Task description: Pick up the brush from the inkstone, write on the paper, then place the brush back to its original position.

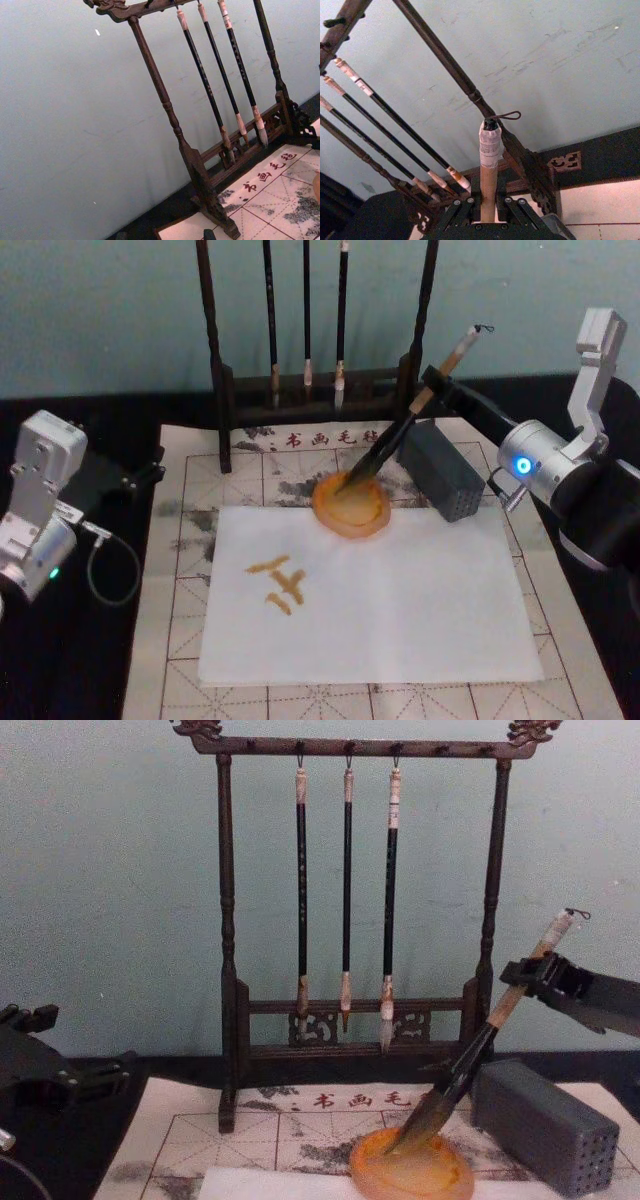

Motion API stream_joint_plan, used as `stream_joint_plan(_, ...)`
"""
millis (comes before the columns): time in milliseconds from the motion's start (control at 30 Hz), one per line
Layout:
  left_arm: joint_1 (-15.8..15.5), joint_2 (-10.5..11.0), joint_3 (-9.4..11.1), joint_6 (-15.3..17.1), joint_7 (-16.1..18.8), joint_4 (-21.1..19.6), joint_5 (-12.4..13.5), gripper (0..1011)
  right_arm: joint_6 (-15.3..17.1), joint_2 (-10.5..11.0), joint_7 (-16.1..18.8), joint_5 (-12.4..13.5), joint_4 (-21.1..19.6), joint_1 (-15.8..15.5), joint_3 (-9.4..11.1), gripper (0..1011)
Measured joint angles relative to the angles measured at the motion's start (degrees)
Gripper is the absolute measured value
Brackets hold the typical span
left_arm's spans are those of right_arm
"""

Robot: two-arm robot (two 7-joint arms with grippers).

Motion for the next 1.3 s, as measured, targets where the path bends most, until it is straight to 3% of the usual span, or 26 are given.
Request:
stream_joint_plan(933, 0.0, 0.0, 0.0, 0.0, 0.0, 0.0, 0.0, 1001, -2.7, -1.4, 0.2, -5.7, -0.9, -0.8, 2.8, 198)
stream_joint_plan(1300, 0.0, 0.0, 0.0, 0.0, 0.0, 0.0, 0.0, 1001, -5.1, -1.2, 1.2, -9.4, -3.2, -2.2, 3.6, 198)
